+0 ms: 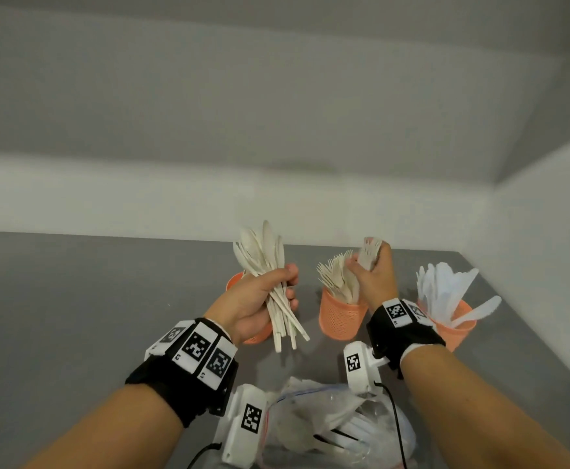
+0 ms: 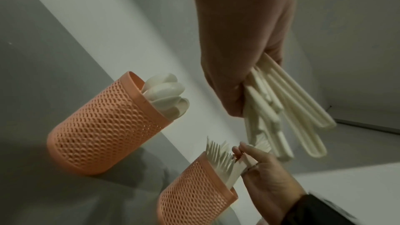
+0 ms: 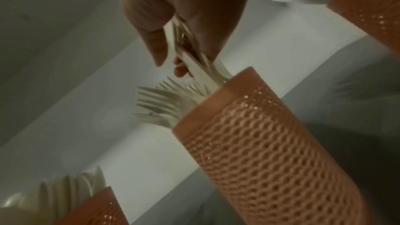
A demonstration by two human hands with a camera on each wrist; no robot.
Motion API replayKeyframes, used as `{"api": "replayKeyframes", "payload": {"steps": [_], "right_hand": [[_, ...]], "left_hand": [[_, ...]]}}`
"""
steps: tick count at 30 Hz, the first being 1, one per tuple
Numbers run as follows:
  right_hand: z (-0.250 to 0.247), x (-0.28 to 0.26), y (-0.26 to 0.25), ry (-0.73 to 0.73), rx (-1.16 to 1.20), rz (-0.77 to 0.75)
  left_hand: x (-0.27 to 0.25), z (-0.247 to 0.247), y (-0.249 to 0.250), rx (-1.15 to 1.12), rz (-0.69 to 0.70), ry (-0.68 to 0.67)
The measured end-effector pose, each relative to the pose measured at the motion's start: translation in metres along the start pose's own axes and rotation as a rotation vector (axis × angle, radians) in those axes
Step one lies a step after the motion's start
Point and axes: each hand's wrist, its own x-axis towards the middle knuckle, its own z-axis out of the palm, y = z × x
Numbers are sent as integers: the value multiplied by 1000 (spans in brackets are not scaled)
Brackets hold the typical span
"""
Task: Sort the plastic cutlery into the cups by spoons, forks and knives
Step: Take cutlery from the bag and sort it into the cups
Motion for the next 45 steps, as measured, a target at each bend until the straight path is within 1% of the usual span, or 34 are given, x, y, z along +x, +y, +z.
{"api": "replayKeyframes", "payload": {"steps": [1, 3, 4, 7, 9, 11, 13, 15, 16, 17, 19, 20, 21, 22, 23, 24, 26, 27, 29, 31, 33, 35, 36, 38, 40, 42, 45], "right_hand": [[0, -2, 3, 14, 27, 0], [0, -4, 7, 23, 9, -29], [1, -4, 10, -2, -40, -50], [2, -1, 16, -157, -273, -71], [-1, 3, 19, -224, -385, -42], [-7, 10, 22, -291, -453, 5], [-14, 16, 23, -372, -472, 81], [-18, 16, 20, -401, -456, 122], [-19, 13, 16, -374, -440, 94], [-21, 9, 9, -298, -416, 30], [-21, -1, -14, -72, -381, -198], [-18, -9, -29, 5, -366, -323], [-14, -19, -46, 29, -331, -423], [-8, -29, -61, -8, -282, -486], [-2, -41, -73, -87, -236, -506], [5, -53, -82, -187, -209, -480], [20, -73, -89, -386, -260, -349], [26, -80, -88, -422, -333, -297], [33, -84, -81, -363, -427, -283], [35, -85, -79, -276, -445, -289], [35, -86, -80, -234, -462, -255], [32, -86, -81, -203, -445, -178], [29, -85, -81, -188, -399, -124], [24, -83, -82, -165, -236, -8], [22, -84, -84, -189, -79, 78], [22, -86, -89, -186, -11, 84], [20, -88, -98, -74, 204, 60]], "left_hand": [[0, -1, -1, -14, -10, 2], [1, -3, -3, -29, -17, 16], [0, -2, -5, -23, -16, 12], [-1, 0, -9, 44, 11, -24], [-2, 2, -10, 103, 27, -43], [-3, 2, -10, 106, 24, -55], [-4, 1, -11, 83, 9, -53], [-6, 2, -12, 45, -12, -43], [-7, 2, -12, 35, -16, -40], [-8, 3, -13, 32, -19, -41], [-12, 5, -14, 57, -12, -42], [-14, 6, -14, 91, -7, -42], [-16, 8, -15, 132, 1, -39], [-18, 9, -17, 169, 15, -33], [-18, 11, -19, 195, 29, -25], [-19, 13, -21, 206, 50, -22], [-23, 19, -25, 215, 126, -22], [-26, 23, -27, 234, 157, -22], [-33, 30, -28, 316, 226, 5], [-41, 34, -30, 400, 269, 6], [-42, 34, -32, 449, 260, -9], [-43, 33, -33, 419, 225, 5], [-42, 30, -34, 372, 193, 21], [-39, 27, -37, 231, 139, 28], [-38, 26, -36, 151, 118, 17], [-38, 26, -36, 146, 152, 15], [-37, 27, -34, 218, 204, 43]]}}
